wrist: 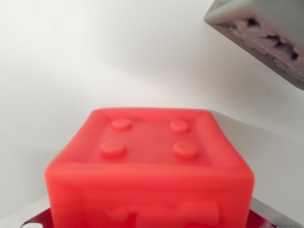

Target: Destack cube

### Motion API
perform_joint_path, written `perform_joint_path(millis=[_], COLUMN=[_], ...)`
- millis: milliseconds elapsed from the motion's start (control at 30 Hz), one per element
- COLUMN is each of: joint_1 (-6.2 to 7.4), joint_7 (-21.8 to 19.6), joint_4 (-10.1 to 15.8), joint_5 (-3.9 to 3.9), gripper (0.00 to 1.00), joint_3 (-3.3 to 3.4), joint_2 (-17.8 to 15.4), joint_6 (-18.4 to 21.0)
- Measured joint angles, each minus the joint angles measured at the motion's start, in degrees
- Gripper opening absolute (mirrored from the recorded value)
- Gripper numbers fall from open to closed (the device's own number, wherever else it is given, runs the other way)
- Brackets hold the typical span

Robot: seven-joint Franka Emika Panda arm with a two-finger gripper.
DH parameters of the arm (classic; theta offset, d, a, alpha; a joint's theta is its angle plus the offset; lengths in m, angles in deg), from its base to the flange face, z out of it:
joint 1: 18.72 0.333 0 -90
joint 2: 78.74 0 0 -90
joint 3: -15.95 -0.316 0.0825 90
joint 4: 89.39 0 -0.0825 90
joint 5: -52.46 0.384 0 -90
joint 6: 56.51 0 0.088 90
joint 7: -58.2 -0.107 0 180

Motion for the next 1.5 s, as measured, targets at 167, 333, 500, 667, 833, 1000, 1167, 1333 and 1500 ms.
perform_joint_path(millis=[167, 333, 500, 667, 833, 1000, 1167, 1333, 1500], joint_1=[-0.06, -0.06, -0.06, -0.06, -0.06, -0.06, -0.06, -0.06, -0.04], joint_7=[0.0, 0.0, 0.0, 0.0, 0.0, 0.0, 0.0, 0.0, 0.0], joint_4=[0.0, 0.0, 0.0, 0.0, 0.0, 0.0, 0.0, 0.0, 0.2], joint_5=[0.00, 0.00, 0.00, 0.00, 0.00, 0.00, 0.00, 0.00, 0.00], gripper=[1.00, 1.00, 1.00, 1.00, 1.00, 1.00, 1.00, 1.00, 1.00], joint_3=[-0.04, -0.05, -0.06, -0.06, -0.06, -0.06, -0.06, -0.06, -0.03], joint_2=[0.0, 0.0, 0.0, 0.0, 0.0, 0.0, 0.0, -0.1, -0.9], joint_6=[0.0, -0.1, -0.1, -0.1, -0.1, -0.1, 0.0, 0.0, 0.5])
